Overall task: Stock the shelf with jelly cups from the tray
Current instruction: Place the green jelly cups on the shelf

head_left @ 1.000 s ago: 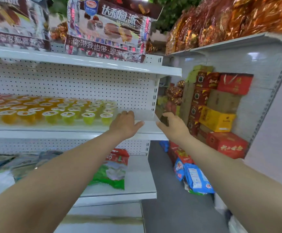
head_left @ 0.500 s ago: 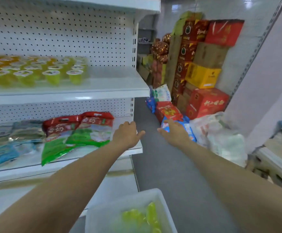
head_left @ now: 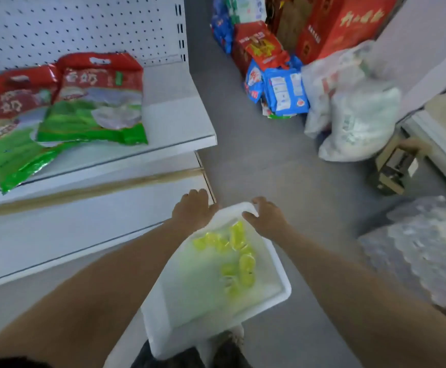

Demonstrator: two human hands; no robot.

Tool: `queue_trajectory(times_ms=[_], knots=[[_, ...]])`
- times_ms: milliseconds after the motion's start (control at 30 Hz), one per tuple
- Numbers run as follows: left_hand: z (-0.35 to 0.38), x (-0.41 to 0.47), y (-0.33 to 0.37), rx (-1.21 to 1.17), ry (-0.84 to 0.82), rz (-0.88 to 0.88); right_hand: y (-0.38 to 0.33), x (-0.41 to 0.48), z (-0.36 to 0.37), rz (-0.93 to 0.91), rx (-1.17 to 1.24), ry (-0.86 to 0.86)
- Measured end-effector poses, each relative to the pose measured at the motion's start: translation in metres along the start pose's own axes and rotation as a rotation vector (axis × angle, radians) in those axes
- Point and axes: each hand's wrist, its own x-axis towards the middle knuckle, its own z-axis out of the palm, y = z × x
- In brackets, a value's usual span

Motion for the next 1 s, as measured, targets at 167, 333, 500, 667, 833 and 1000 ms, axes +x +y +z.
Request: queue_trajectory(times_ms=[167,333,500,667,833,1000], knots=[[0.075,0.020,-0.040,-0.033,-0.180,-0.081,0.045,0.006,0.078,0.165,0.021,-0.213],[0.131,0.032,-0.082,-0.084,-0.247,-0.185,0.082,0.005,0.147,0.276,0.068,-0.368],[0.170,0.046,-0.105,-0.239,-0.249,-0.234,0.097,0.007,0.192,0.365,0.154,-0.340],[0.199,0.051,-0.110,-0.385,-0.243,-0.287,0.085,0.012,0.227,0.360,0.284,-0.303],[0.213,0.057,-0.112,-0.484,-0.161,-0.339,0.075,0.019,0.249,0.271,0.250,-0.240],[0.220,0.059,-0.114,-0.557,-0.119,-0.395,0.067,0.034,0.254,0.226,0.196,-0.198]])
